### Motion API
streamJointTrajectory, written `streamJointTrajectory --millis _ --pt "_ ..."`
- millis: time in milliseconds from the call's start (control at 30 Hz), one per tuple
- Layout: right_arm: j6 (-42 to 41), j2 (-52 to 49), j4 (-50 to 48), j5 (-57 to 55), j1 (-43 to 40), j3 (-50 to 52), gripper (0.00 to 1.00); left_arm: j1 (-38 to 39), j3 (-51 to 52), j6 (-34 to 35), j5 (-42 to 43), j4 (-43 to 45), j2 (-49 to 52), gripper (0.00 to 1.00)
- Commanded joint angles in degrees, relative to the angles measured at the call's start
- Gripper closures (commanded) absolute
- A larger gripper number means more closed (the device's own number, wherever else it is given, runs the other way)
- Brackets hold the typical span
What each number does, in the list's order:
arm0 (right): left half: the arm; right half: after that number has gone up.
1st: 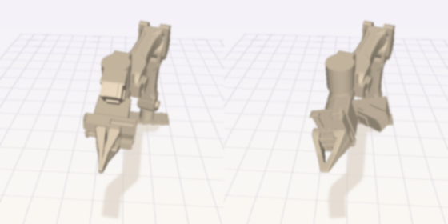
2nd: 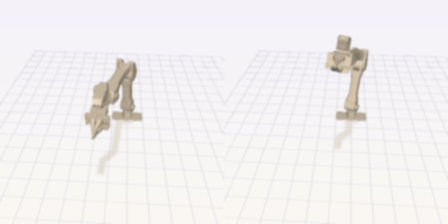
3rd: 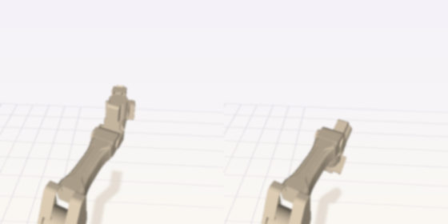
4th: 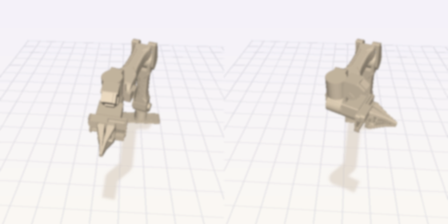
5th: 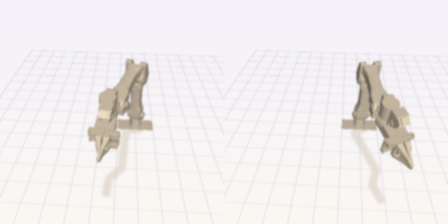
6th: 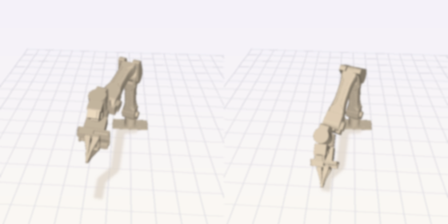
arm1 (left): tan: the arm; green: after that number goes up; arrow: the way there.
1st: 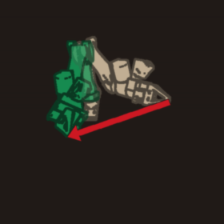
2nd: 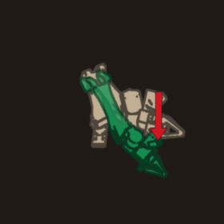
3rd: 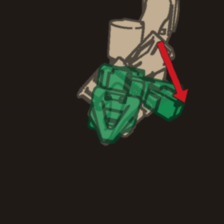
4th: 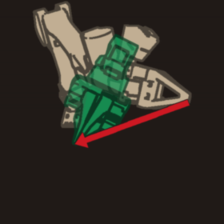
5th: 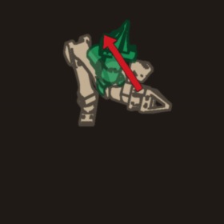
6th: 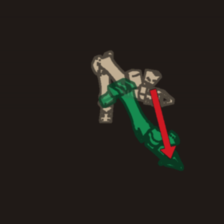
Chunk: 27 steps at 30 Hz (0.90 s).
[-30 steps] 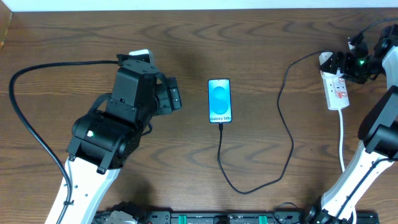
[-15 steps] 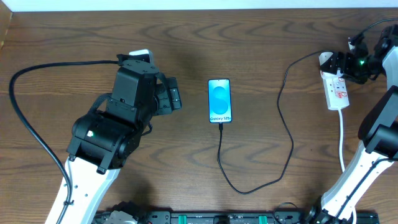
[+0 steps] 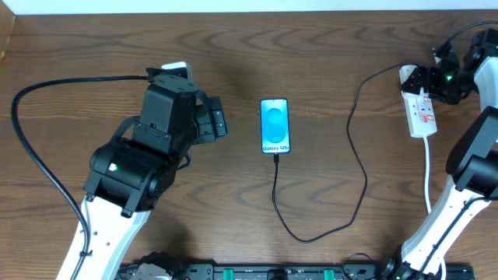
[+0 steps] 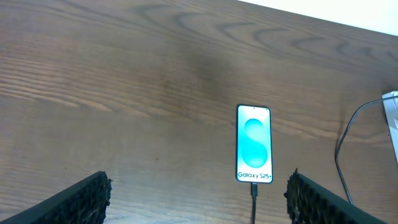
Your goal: Plug charger to phone and switch on socket
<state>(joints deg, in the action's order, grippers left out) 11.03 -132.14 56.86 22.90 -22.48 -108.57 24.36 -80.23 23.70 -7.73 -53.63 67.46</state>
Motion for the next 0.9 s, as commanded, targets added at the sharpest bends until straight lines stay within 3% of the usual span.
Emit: streamJointTrajectory --millis 0,667,867 --pt "-0.09 -2.01 1.53 1.09 1.49 0.66 0.11 -0.44 -0.37 -0.76 -0.92 -0.13 0.26 0.1" --pt "-2.43 -2.03 6.16 10.73 1.6 0.74 0.11 -0.44 -0.37 -0.76 -0.92 -0.13 0.26 0.1" --pt "-4.22 -2.01 5.88 6.56 1.57 0.72 0.15 -0.44 -0.37 -0.76 -0.92 -0.13 0.26 0.1"
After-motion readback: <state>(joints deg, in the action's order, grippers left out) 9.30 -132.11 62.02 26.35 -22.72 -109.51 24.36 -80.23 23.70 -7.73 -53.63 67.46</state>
